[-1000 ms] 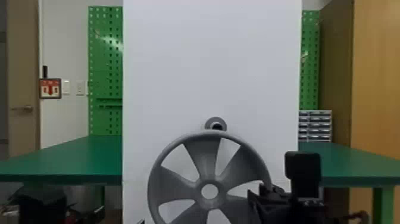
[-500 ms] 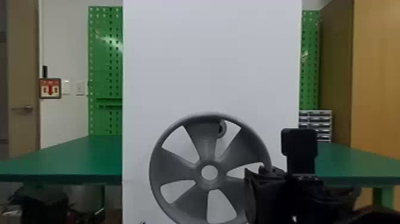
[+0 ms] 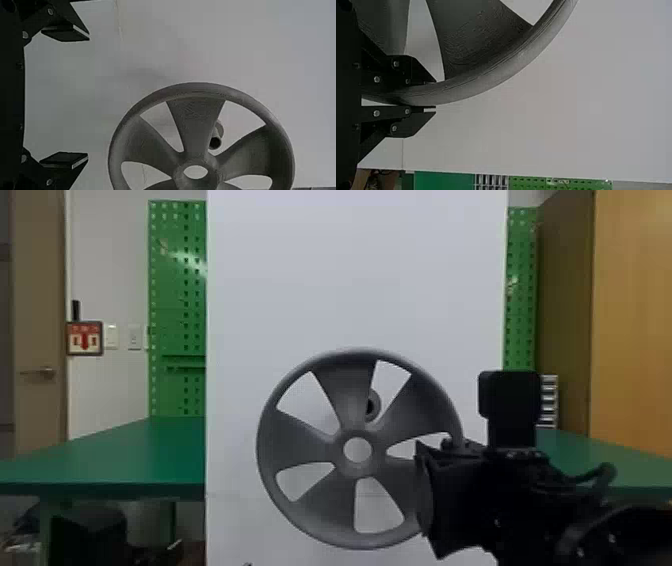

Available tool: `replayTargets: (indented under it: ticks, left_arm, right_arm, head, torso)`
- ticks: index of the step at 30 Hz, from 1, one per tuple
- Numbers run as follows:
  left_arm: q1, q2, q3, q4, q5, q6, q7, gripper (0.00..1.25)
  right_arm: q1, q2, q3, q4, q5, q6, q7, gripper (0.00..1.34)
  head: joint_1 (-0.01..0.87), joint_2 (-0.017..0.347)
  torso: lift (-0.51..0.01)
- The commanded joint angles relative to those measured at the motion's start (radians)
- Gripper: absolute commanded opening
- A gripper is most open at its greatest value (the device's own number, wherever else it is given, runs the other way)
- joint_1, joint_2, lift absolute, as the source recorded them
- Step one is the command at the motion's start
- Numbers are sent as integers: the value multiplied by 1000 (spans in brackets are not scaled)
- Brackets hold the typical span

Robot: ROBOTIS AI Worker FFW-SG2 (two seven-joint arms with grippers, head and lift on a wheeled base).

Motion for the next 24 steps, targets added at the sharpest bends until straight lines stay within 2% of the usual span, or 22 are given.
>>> replayTargets:
  ticks: [1, 24]
  left_arm:
    - [-4, 1, -7, 0, -6, 7, 0, 1037]
    - [-20, 15, -34, 0, -1, 16, 11, 1037]
  right_arm:
    - [-33, -6, -7, 0, -1, 14, -1, 146]
    - [-98, -15, -18, 20, -13, 22, -25, 147]
  head:
    - [34, 31]
    - [34, 31]
  torso:
    - [-493]
    - [-493]
